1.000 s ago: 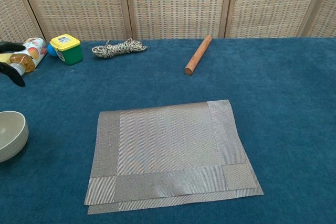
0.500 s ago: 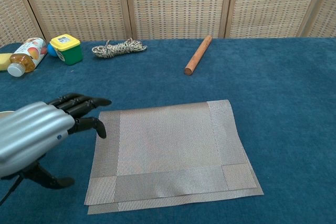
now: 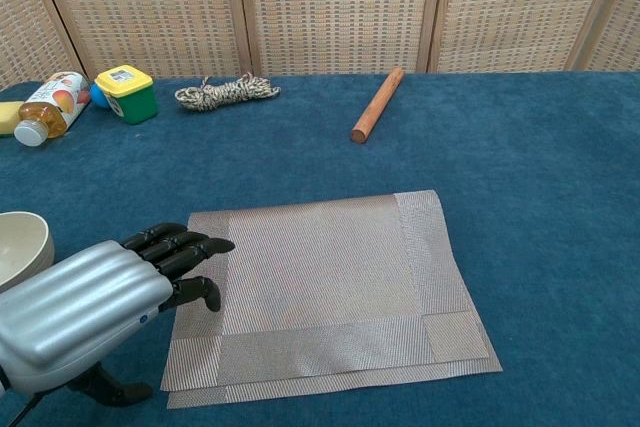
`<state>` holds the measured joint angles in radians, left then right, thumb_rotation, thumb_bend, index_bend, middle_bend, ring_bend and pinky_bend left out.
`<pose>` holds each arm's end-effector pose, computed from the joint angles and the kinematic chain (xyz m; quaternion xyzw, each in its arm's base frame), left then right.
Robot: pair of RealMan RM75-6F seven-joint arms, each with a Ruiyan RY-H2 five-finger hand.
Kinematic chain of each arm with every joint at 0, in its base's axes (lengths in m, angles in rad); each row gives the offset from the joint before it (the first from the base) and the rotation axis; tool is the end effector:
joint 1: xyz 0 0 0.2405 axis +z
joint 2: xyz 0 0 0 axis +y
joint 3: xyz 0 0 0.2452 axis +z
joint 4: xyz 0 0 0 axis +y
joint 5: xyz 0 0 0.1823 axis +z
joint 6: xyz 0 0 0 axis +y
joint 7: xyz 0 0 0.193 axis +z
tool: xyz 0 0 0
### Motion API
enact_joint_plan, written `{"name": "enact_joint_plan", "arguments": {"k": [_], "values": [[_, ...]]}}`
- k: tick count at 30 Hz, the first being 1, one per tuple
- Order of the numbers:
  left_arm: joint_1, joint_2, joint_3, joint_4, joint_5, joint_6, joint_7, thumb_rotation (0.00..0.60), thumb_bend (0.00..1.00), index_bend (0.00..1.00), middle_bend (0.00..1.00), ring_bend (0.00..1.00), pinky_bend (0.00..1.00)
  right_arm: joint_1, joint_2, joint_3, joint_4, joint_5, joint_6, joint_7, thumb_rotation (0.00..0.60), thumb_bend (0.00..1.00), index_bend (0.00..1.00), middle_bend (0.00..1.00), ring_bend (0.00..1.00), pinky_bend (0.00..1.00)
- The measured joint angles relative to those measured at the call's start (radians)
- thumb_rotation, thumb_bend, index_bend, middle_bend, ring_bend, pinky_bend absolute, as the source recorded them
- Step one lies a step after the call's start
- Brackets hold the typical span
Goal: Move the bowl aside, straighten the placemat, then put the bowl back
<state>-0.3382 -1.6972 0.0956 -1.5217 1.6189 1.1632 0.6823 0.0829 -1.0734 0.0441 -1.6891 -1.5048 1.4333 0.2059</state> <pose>-0.1505 0.2135 -0.0634 -0.8275 -0.2318 -0.3329 0.3883 -0.2828 -0.2240 0.1758 0.5561 -0.4723 0.4385 0.5247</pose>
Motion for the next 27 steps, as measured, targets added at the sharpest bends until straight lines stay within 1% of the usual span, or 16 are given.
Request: {"name": "enact_joint_plan", "arguments": {"k": [6,12,21,23,27], "values": [[0.001,-0.017,-0.004,0.028,-0.019,-0.010,0.001,0.600,0.11,0.28,0.00,0.00,0.00,0.000,0.001,0.001,0.001,0.001,0.000,0.005,0.600,0.13,0.00,0.00,0.00,0.00],[0.000,-0.037,-0.005,0.053,-0.025,-0.014,-0.004,0.600,0.13,0.31,0.00,0.00,0.00,-0.001,0.001,0.001,0.000,0.000,0.001,0.007,0.600,0.13,0.00,0.00,0.00,0.00],[-0.004,-0.073,-0.012,0.081,-0.012,0.002,-0.025,0.600,0.23,0.33,0.00,0.00,0.00,-0.001,0.002,0.002,0.000,-0.002,0.003,0.014,0.600,0.13,0.00,0.00,0.00,0.00],[-0.005,-0.075,-0.011,0.081,-0.009,0.004,-0.030,0.600,0.27,0.34,0.00,0.00,0.00,-0.002,0.002,0.002,0.000,-0.003,0.005,0.016,0.600,0.13,0.00,0.00,0.00,0.00],[-0.006,-0.074,-0.009,0.076,0.007,0.018,-0.046,0.600,0.29,0.35,0.00,0.00,0.00,-0.002,0.002,0.003,0.001,-0.002,0.006,0.017,0.600,0.13,0.00,0.00,0.00,0.00]]}}
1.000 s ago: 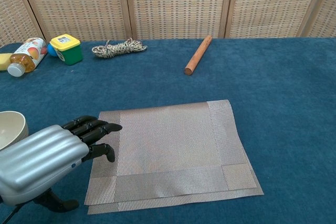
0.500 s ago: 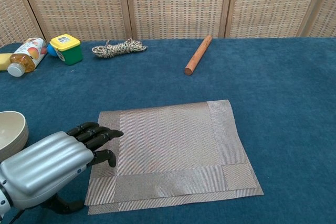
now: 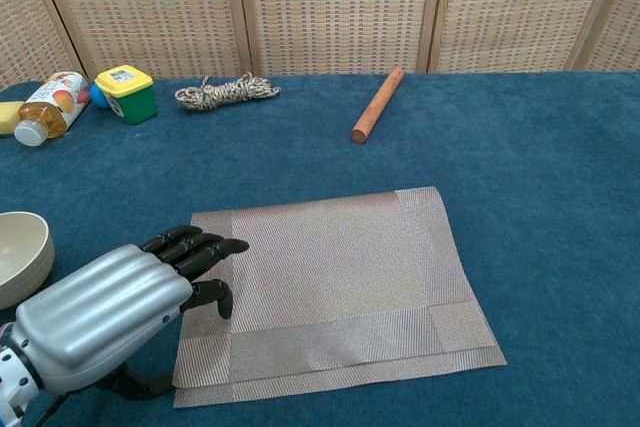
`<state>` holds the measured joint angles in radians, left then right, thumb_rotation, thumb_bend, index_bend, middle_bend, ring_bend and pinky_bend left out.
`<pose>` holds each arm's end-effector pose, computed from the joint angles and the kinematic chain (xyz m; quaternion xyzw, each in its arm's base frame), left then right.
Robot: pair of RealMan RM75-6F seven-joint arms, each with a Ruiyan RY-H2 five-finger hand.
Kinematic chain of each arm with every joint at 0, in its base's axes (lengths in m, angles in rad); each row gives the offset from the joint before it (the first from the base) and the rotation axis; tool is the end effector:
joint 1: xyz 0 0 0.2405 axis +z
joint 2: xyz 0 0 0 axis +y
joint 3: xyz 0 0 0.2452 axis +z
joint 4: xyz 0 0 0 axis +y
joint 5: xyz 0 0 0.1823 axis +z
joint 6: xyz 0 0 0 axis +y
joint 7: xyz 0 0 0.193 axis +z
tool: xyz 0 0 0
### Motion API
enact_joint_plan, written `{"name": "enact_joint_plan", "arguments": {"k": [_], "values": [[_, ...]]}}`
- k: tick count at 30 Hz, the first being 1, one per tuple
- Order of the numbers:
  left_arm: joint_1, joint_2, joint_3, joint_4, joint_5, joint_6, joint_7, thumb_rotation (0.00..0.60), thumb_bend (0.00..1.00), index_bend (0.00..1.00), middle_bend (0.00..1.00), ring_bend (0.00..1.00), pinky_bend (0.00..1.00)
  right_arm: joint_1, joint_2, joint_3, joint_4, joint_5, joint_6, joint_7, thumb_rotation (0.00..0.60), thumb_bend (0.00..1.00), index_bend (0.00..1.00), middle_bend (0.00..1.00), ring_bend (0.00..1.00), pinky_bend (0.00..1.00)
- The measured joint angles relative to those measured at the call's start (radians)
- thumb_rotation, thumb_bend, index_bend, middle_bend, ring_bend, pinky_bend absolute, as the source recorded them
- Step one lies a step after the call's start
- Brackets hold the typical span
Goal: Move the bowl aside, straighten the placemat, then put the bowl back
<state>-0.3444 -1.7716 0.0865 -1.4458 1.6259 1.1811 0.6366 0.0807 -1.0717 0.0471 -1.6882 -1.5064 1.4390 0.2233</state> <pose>-0.1435 0.2167 -0.0767 -0.8172 -0.2410 -0.3523 0.3873 -0.2825 -0.2240 0.1778 0.5512 -0.4741 0.4449 0.5229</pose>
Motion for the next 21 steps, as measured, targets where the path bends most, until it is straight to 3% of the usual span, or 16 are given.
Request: {"name": "enact_joint_plan", "arguments": {"k": [8,21], "values": [[-0.002,0.006,0.005,-0.018,0.027,0.023,-0.017,0.600,0.35,0.36,0.00,0.00,0.00,-0.001,-0.001,0.000,-0.001,0.000,0.000,-0.002,0.600,0.13,0.00,0.00,0.00,0.00],[-0.001,0.020,0.004,-0.060,0.021,0.025,-0.026,0.600,0.35,0.38,0.00,0.00,0.00,-0.001,-0.001,0.001,-0.003,0.001,0.001,0.001,0.600,0.13,0.00,0.00,0.00,0.00]]}}
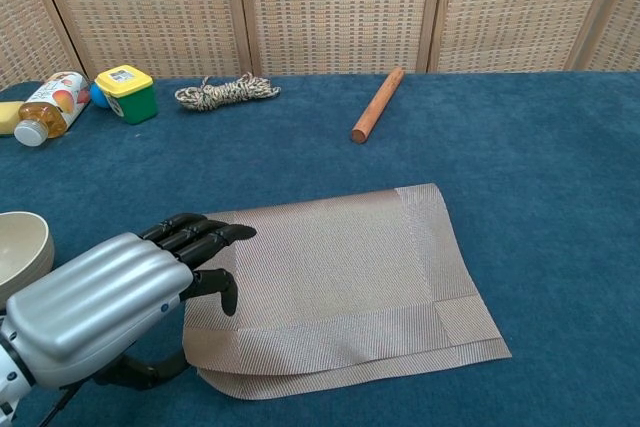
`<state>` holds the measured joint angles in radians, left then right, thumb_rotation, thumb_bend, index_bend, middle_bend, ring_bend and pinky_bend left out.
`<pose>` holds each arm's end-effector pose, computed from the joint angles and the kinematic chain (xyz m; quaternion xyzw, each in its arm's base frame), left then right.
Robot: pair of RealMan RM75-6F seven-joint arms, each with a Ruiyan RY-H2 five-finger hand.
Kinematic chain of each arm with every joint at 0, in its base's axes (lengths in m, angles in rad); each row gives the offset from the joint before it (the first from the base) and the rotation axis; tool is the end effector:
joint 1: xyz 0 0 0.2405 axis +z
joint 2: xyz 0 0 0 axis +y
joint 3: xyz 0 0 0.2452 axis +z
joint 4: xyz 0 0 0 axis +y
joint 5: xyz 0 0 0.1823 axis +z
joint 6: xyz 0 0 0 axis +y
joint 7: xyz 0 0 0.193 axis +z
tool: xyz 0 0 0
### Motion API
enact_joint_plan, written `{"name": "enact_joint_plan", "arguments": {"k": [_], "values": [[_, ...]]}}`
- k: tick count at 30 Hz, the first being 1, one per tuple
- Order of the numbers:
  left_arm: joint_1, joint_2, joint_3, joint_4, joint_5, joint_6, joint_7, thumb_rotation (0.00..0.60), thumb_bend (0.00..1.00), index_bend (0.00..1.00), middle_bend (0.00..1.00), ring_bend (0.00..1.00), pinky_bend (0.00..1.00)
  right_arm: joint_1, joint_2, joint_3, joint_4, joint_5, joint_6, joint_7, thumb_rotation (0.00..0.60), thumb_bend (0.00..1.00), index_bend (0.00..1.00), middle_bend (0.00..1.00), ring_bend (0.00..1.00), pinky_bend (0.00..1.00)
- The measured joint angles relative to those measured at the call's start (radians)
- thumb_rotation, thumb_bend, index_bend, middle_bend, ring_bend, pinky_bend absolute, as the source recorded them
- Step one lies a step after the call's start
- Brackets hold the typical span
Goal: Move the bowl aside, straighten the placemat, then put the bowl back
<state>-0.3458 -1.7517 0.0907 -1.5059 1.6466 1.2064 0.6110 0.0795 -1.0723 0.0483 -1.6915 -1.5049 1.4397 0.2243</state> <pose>-0.1313 0.2134 -0.0664 -0.8059 -0.2535 -0.3804 0.3763 -0.2822 -0.2238 0.1778 0.5492 -0.4755 0.4463 0.5226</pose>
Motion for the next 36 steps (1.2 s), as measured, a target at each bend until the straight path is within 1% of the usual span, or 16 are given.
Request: {"name": "enact_joint_plan", "arguments": {"k": [7,19,26,36], "values": [[-0.004,-0.010,-0.011,0.000,-0.025,-0.020,0.013,0.600,0.35,0.38,0.00,0.00,0.00,-0.001,0.003,0.001,-0.001,0.002,0.001,0.006,0.600,0.13,0.00,0.00,0.00,0.00],[0.006,-0.034,-0.014,-0.009,-0.030,0.003,-0.017,0.600,0.35,0.38,0.00,0.00,0.00,-0.001,0.003,0.001,-0.003,0.004,-0.001,0.004,0.600,0.13,0.00,0.00,0.00,0.00],[0.017,-0.043,-0.031,-0.033,-0.059,0.015,-0.034,0.600,0.36,0.38,0.00,0.00,0.00,-0.001,0.003,0.001,-0.002,0.003,-0.002,0.005,0.600,0.13,0.00,0.00,0.00,0.00],[0.026,-0.042,-0.051,-0.050,-0.065,0.050,-0.060,0.600,0.36,0.38,0.00,0.00,0.00,-0.001,0.003,0.002,-0.006,0.008,-0.005,-0.002,0.600,0.13,0.00,0.00,0.00,0.00]]}}
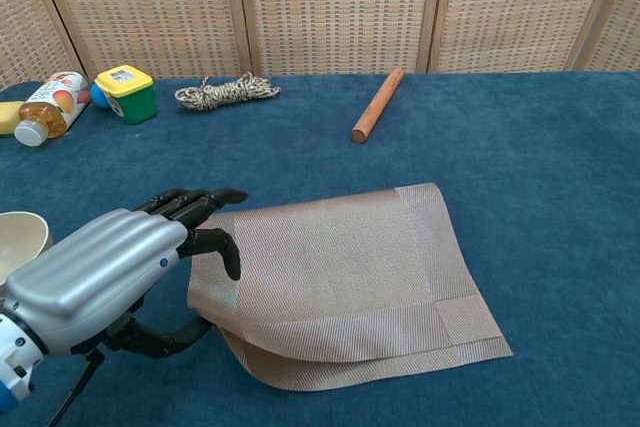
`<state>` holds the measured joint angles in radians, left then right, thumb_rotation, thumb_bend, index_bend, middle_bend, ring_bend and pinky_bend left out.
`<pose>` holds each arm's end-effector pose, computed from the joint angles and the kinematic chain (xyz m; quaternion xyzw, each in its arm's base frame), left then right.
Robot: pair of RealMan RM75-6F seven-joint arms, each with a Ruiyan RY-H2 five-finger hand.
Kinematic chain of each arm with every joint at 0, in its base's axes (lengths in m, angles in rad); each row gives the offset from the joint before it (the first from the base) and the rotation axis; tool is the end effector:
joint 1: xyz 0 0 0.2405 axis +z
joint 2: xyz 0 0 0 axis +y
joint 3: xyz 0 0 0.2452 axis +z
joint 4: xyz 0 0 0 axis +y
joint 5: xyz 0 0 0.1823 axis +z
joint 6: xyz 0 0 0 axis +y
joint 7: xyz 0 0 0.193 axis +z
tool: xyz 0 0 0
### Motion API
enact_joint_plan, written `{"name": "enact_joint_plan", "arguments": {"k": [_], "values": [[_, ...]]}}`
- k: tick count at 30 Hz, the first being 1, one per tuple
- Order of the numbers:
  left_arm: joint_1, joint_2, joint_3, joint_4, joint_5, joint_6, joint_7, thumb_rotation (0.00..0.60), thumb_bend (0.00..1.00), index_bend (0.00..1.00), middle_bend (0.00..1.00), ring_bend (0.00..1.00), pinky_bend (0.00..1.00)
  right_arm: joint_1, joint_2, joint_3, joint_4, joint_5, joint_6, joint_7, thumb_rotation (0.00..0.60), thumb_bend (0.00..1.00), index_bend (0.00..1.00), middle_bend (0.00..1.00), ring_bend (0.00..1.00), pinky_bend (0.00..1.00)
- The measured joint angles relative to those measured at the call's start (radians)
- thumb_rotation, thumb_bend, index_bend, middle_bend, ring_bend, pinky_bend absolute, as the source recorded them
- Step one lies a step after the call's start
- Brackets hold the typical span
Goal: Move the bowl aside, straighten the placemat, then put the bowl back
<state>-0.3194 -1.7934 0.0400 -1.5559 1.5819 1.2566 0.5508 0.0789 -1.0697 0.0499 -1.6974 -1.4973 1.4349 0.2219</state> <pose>-0.1217 0.2232 -0.0569 -0.7475 -0.3313 -0.4226 0.3910 -0.2829 -0.2239 0.1780 0.5471 -0.4783 0.4444 0.5239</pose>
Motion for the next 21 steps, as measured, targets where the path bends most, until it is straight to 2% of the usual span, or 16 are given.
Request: {"name": "enact_joint_plan", "arguments": {"k": [15,21], "values": [[0.005,0.003,-0.006,-0.007,0.007,0.027,-0.015,0.600,0.39,0.40,0.00,0.00,0.00,0.000,0.002,0.000,-0.003,0.001,-0.002,0.002,0.600,0.13,0.00,0.00,0.00,0.00],[0.001,-0.002,-0.009,0.009,-0.016,0.005,0.002,0.600,0.39,0.44,0.00,0.00,0.00,-0.001,0.003,0.000,-0.004,0.001,-0.001,0.002,0.600,0.13,0.00,0.00,0.00,0.00]]}}
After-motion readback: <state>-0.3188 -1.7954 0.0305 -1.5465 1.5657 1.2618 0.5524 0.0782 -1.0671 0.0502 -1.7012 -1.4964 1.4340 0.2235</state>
